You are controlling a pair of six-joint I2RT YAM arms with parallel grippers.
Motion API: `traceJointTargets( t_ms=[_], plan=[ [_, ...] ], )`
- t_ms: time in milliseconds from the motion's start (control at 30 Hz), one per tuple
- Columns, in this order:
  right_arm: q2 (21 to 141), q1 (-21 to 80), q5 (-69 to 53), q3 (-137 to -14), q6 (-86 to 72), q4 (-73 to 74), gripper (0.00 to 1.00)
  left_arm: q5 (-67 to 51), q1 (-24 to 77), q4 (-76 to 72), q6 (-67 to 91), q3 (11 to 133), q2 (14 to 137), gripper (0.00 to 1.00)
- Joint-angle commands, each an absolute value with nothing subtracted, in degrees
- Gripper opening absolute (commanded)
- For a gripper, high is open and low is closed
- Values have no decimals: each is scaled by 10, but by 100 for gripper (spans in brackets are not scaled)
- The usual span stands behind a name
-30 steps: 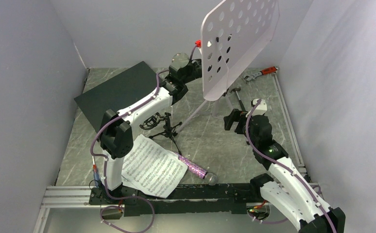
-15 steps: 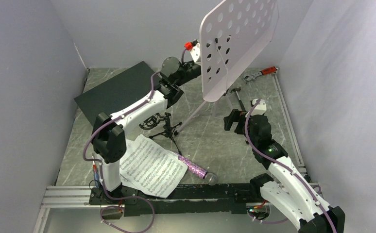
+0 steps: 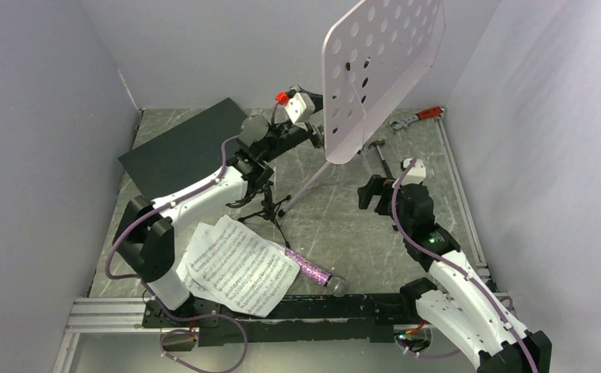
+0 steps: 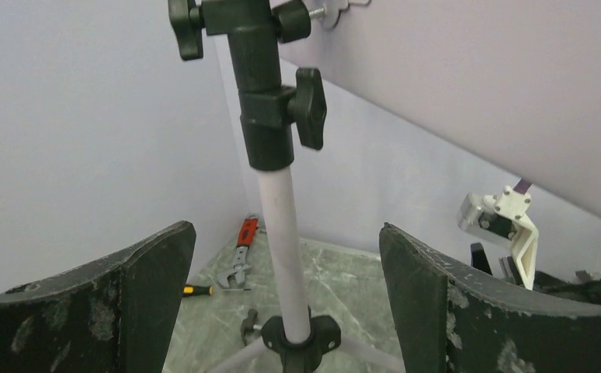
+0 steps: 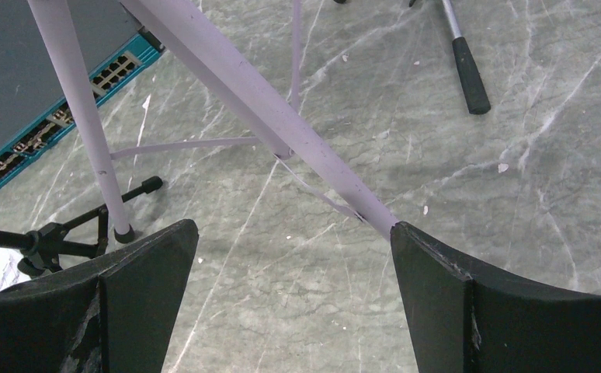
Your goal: Set up the instrument practice props
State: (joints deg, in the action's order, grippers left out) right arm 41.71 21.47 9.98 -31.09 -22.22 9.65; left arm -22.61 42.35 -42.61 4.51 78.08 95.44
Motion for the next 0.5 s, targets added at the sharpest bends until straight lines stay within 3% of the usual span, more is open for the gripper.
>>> traceJointTargets(
  t_ms=[0,467],
  plan=[
    [406,213,93,-325,-223,87,100,-198,419,-448,29,742,894,93],
    [378,213,65,-339,-222,112,100,-145,353,-222,44,658,773,93]
  ],
)
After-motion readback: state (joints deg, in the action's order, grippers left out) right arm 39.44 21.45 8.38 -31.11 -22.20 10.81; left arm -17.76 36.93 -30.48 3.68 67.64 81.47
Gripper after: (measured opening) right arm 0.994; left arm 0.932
